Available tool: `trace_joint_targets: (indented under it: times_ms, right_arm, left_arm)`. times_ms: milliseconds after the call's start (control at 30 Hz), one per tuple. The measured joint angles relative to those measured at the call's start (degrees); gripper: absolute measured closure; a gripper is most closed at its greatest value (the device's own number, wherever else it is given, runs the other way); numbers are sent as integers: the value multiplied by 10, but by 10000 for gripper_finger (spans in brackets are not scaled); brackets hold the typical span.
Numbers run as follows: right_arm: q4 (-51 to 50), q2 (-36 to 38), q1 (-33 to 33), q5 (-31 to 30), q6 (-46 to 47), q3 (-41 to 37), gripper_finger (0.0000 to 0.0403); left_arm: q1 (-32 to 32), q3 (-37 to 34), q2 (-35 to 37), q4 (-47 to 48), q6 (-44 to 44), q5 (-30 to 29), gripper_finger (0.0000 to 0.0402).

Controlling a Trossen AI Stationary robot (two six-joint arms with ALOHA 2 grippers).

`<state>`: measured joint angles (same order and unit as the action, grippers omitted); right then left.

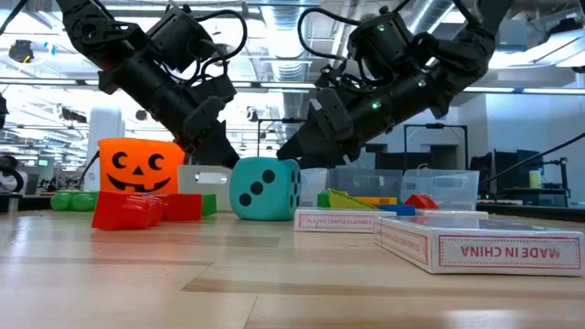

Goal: Pick & Place Toys
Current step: Put the light blue dice into the left transparent bin

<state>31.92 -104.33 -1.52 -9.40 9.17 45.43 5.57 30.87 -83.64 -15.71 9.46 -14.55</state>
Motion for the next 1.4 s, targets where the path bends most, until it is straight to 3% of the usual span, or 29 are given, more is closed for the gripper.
trace_joint_targets:
  times_ms: [500,933,1400]
  right_arm:
    - [-17,0,1,-9,0,2,3]
    - [-24,0,1,21,-6,2,3]
    - [-6,-1,21,13,-68,0,3]
  left_arm:
    - [0,0,0,-3,0,0,402]
    - [0,0,0,-13,0,0,401]
    - [3,0,0,-13,15,0,402]
